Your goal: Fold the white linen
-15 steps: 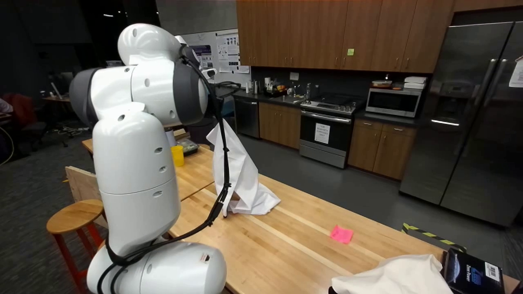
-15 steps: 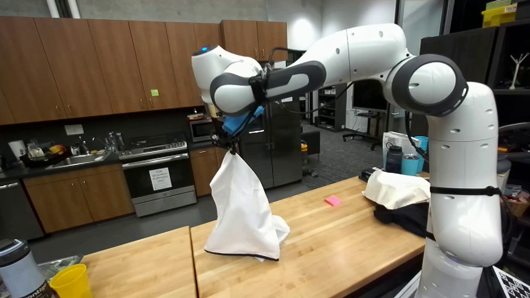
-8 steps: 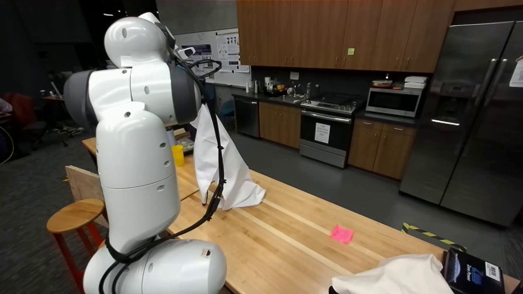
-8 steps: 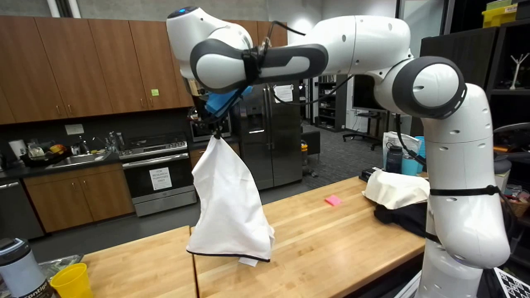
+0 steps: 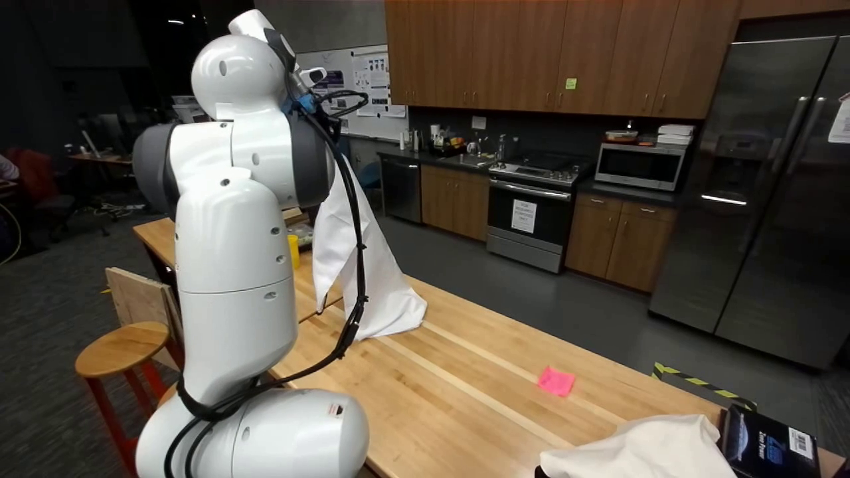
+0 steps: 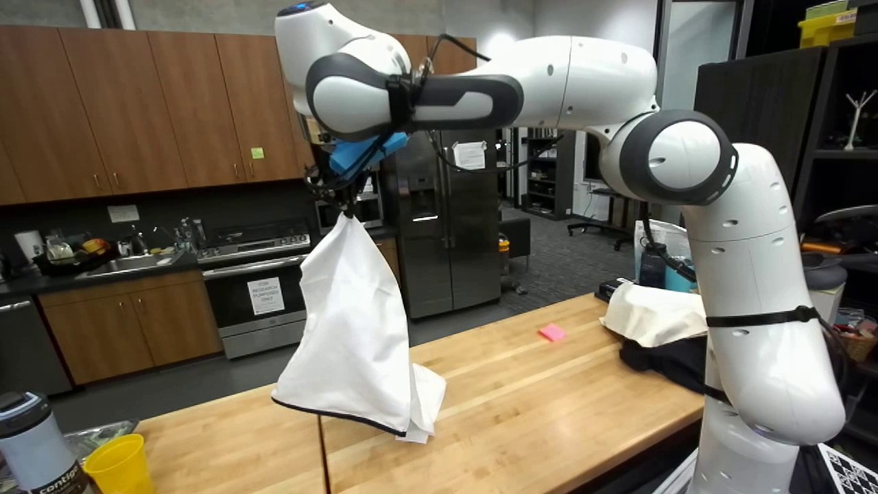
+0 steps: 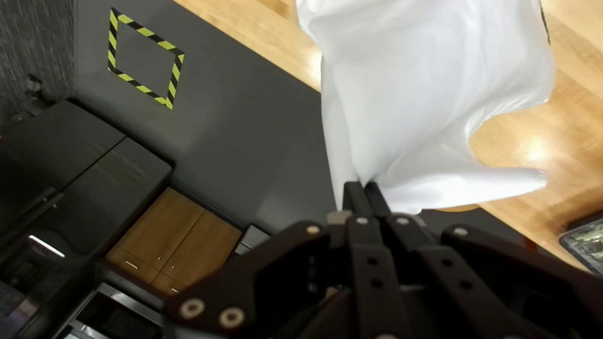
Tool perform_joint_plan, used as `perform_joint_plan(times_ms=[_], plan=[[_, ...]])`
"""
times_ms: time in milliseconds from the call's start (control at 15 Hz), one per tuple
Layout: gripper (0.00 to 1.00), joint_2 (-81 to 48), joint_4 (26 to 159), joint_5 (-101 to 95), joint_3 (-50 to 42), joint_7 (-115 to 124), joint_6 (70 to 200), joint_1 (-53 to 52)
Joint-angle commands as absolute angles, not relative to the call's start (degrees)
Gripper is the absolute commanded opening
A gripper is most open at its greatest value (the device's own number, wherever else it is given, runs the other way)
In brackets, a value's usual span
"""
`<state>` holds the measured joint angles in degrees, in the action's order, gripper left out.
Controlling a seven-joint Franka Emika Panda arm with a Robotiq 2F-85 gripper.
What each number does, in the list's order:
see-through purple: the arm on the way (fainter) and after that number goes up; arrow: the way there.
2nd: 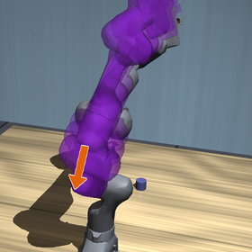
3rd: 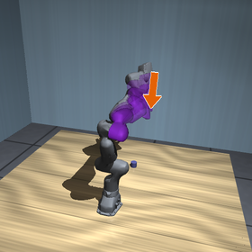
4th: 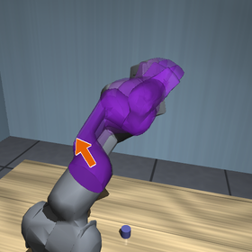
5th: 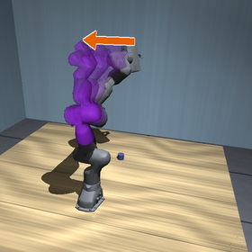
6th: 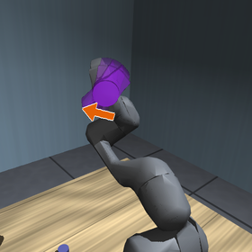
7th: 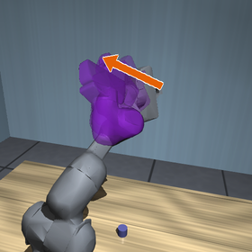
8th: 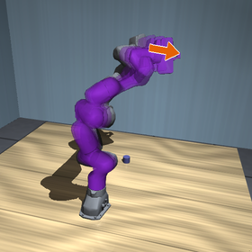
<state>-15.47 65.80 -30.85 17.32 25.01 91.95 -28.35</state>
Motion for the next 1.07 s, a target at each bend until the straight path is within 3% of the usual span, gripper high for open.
perform_joint_plan(times_ms=[0, 733, 1000], plan=[[0.00, -13.8, 67.4, -30.4, 15.3, 26.7, 90.3, -25.9], [0.00, 6.0, 96.7, -29.3, 5.2, 40.5, 87.6, -13.1], [0.00, 9.4, 105.4, -28.6, 5.7, 43.0, 87.1, -7.7]])
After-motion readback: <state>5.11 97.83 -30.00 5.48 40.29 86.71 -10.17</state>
